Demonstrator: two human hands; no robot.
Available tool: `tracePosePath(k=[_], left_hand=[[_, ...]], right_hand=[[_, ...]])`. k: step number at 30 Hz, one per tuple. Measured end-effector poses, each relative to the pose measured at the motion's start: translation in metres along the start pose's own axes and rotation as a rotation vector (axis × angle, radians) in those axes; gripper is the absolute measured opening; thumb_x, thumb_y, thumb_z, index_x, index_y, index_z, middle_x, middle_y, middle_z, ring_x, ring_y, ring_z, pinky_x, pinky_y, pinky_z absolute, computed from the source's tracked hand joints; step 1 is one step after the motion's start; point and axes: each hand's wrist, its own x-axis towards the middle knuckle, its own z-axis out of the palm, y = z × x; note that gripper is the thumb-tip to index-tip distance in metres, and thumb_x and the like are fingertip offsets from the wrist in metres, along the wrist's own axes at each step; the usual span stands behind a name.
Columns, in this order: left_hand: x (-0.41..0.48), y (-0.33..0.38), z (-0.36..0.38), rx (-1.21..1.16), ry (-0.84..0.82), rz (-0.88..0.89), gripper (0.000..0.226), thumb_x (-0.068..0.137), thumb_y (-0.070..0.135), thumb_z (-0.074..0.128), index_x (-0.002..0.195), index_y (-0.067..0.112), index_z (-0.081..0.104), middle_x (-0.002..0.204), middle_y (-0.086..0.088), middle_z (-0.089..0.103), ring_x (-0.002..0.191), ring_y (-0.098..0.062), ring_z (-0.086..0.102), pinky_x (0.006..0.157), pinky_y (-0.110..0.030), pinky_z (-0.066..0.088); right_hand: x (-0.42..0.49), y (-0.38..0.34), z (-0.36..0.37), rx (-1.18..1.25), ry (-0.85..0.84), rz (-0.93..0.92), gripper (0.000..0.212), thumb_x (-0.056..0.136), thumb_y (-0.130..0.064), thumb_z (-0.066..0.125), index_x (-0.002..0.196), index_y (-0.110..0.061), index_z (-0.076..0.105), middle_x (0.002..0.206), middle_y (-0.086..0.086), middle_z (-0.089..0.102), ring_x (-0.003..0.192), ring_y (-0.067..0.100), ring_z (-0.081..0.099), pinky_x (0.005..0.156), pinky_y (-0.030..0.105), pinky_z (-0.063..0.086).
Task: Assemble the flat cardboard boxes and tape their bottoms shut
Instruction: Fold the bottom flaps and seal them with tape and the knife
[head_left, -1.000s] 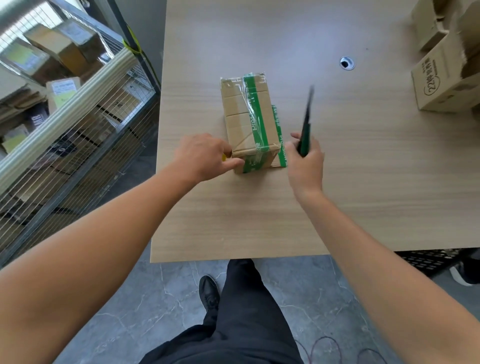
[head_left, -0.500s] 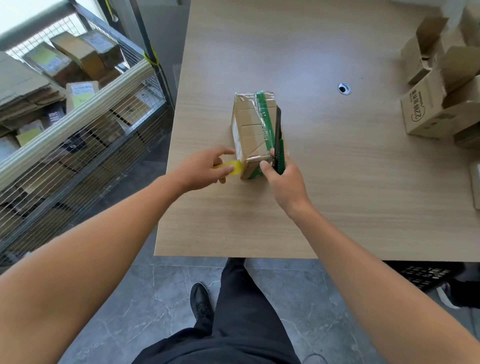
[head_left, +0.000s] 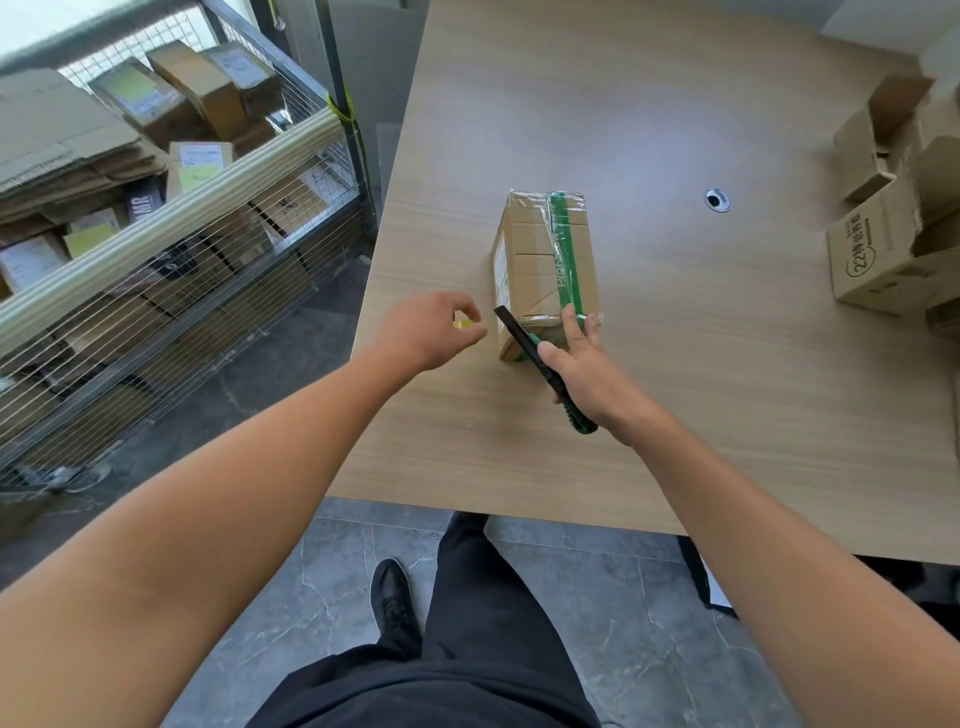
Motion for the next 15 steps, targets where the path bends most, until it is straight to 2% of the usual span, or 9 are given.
tracePosePath(k=[2,4,6,8,10,11,12,15], left_hand=[[-0.003,0.004,-0.001,0.007,0.049,0.003,0.022,0.089,0.054,0.062,0.103,0.038,0.065,0.092,0.009,0.059,0.090,-0.018,0.061,0.069,-0.030,0.043],[-0.007,0.008,-0.002,0.018,0.081,0.014,0.017,0.090,0.051,0.061,0.099,0.036,0.063,0.087,0.011,0.058,0.084,-0.018,0.060,0.066,-0.031,0.043],[-0.011,0.011,-0.003,0.014,0.090,0.019,0.014,0.092,0.046,0.061,0.096,0.033,0.063,0.089,0.009,0.059,0.085,-0.018,0.058,0.067,-0.032,0.044],[-0.013,0.015,-0.003,0.004,0.082,0.024,0.013,0.093,0.042,0.061,0.096,0.030,0.063,0.093,0.008,0.058,0.089,-0.019,0.057,0.070,-0.033,0.045],[-0.014,0.018,-0.003,0.000,0.077,0.020,0.011,0.094,0.040,0.059,0.096,0.029,0.062,0.096,0.007,0.059,0.092,-0.020,0.058,0.073,-0.035,0.048],[-0.014,0.020,-0.004,0.002,0.082,0.012,0.011,0.094,0.039,0.058,0.096,0.029,0.062,0.097,0.006,0.061,0.093,-0.021,0.059,0.074,-0.036,0.049],[-0.014,0.021,-0.004,0.006,0.088,0.004,0.010,0.094,0.039,0.057,0.096,0.030,0.062,0.100,0.005,0.062,0.093,-0.022,0.060,0.076,-0.037,0.051],[-0.013,0.025,-0.005,0.015,0.100,-0.004,0.010,0.095,0.038,0.056,0.097,0.030,0.062,0.106,0.001,0.064,0.096,-0.024,0.061,0.077,-0.038,0.052]], right_hand=[[-0.001,-0.004,0.000,-0.018,0.001,0.013,0.080,0.099,-0.054,0.042,0.161,-0.032,-0.003,0.168,-0.003,-0.020,0.112,0.017,0.041,0.114,0.053,0.037],[-0.003,-0.008,0.001,-0.037,0.004,0.024,0.079,0.100,-0.055,0.040,0.161,-0.032,-0.005,0.168,-0.004,-0.022,0.123,0.022,0.049,0.114,0.053,0.037],[-0.004,-0.011,0.001,-0.056,0.005,0.028,0.078,0.101,-0.055,0.040,0.162,-0.031,-0.002,0.167,-0.005,-0.023,0.118,0.018,0.043,0.115,0.053,0.036],[-0.004,-0.013,0.001,-0.095,0.000,0.035,0.076,0.101,-0.055,0.040,0.162,-0.020,0.012,0.167,-0.006,-0.023,0.115,0.015,0.034,0.117,0.053,0.034],[-0.004,-0.015,0.000,-0.149,-0.003,0.032,0.075,0.102,-0.055,0.041,0.154,-0.001,0.033,0.167,-0.009,-0.022,0.140,0.017,0.032,0.119,0.053,0.030],[-0.004,-0.016,0.000,-0.172,-0.003,0.026,0.076,0.103,-0.056,0.041,0.151,0.003,0.036,0.167,-0.010,-0.021,0.152,0.017,0.021,0.120,0.053,0.029],[-0.004,-0.016,-0.001,-0.182,-0.005,0.023,0.077,0.103,-0.057,0.040,0.154,0.001,0.032,0.167,-0.010,-0.022,0.155,0.018,0.014,0.120,0.052,0.028],[-0.004,-0.014,-0.004,-0.156,-0.029,0.043,0.084,0.101,-0.061,0.040,0.161,-0.028,-0.006,0.166,-0.006,-0.025,0.156,0.021,0.016,0.120,0.051,0.030]])
